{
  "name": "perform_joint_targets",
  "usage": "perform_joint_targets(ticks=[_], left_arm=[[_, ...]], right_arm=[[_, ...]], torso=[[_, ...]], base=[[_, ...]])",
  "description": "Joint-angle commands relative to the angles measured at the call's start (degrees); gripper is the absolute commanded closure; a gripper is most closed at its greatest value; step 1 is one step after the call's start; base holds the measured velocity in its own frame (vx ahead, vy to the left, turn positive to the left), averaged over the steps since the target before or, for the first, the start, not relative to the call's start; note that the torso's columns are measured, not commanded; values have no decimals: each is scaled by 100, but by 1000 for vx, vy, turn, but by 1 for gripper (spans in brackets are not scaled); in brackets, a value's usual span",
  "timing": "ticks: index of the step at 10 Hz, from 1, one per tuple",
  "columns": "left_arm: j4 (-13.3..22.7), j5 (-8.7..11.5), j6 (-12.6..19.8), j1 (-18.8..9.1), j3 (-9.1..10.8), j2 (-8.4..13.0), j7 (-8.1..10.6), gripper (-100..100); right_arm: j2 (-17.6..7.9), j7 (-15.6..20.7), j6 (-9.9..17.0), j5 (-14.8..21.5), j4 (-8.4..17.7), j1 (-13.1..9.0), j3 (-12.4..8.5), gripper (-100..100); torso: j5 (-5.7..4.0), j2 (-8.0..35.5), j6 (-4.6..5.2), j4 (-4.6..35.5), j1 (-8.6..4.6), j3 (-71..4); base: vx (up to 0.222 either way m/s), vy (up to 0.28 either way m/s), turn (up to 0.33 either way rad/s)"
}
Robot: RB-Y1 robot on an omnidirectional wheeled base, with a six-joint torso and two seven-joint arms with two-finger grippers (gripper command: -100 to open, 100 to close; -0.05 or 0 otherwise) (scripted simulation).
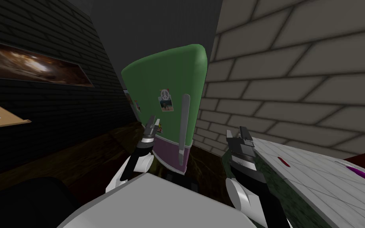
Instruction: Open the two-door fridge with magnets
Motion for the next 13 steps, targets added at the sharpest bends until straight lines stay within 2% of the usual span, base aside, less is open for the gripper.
perform_joint_targets(ticks=[1,9,10,11,13], left_arm=[[0,0,0,0,0,0,0,0],[-2,0,-1,0,0,0,0,0],[100,-5,-55,-24,-17,190,1,-100],[162,-8,-88,-38,-28,260,1,-100],[403,-20,-214,-94,-68,406,3,-100]], right_arm=[[0,0,0,0,0,0,0,0],[0,0,-1,0,-2,0,0,0],[0,0,-1,0,-2,0,0,0],[0,0,0,0,0,0,0,0],[1,0,0,0,1,0,1,0]], torso=[[0,232,0,235,0,-467],[0,3539,0,3537,0,-7073],[0,3962,0,3960,0,-7919],[0,4157,1,4150,-3,-8312],[-2,4229,0,4223,-8,-8447]], base=[[0,0,0],[0,0,0],[-5,-14,-17],[-19,-30,-21],[-40,-47,-31]])
